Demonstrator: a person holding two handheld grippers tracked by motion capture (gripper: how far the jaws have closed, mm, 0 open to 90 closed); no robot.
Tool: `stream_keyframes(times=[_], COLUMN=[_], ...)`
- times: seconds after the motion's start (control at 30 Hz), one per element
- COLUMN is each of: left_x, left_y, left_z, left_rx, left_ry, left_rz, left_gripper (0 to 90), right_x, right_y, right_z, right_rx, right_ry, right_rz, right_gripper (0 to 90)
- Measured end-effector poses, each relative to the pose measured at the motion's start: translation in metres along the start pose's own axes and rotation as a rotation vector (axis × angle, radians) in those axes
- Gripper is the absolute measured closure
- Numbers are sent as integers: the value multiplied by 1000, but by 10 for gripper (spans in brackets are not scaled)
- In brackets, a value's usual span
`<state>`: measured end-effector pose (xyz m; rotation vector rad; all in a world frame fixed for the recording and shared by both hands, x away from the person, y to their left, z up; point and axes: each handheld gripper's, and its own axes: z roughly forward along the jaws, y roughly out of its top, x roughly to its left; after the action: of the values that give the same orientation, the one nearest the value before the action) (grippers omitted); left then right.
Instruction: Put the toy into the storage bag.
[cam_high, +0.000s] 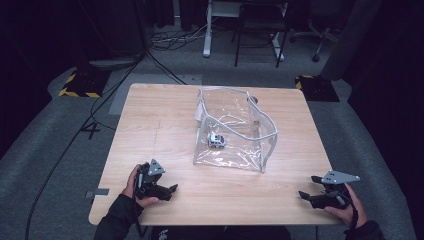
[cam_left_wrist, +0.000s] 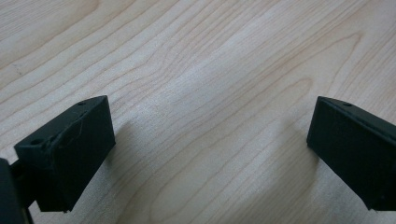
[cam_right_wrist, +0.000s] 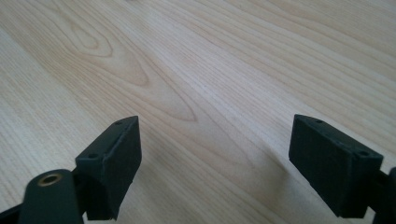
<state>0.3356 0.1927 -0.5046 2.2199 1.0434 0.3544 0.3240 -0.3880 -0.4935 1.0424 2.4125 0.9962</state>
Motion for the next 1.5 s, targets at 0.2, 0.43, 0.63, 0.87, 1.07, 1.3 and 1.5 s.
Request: stream_keyframes(times=[0.2, 0.43, 0.63, 0.87, 1.07, 1.3, 1.5], left_x=[0, 1, 1, 1, 0, 0, 1], left_y=[0, 0, 0, 0, 0, 0, 0], left_z=[0, 0, 0, -1, -1, -1, -1], left_rx=[1, 2, 1, 4, 7, 5, 4], left_ry=[1, 2, 2, 6, 6, 4, 4], left_rz=[2, 7, 8, 11, 9, 6, 11], left_gripper=[11, 8, 8, 9, 8, 8, 8], right_x=[-3, -5, -5, -6, -7, -8, -8], right_y=[-12, -18, -18, -17, -17, -16, -16], right_z=[-3, -4, -4, -2, -2, -2, -1], right_rx=[-8, -39, -39, -41, -40, -39, -40], right_ry=[-26, -62, -64, -71, -76, -79, -82], right_rz=[50, 73, 77, 88, 87, 96, 98], right_gripper=[162, 151, 150, 150, 150, 151, 150])
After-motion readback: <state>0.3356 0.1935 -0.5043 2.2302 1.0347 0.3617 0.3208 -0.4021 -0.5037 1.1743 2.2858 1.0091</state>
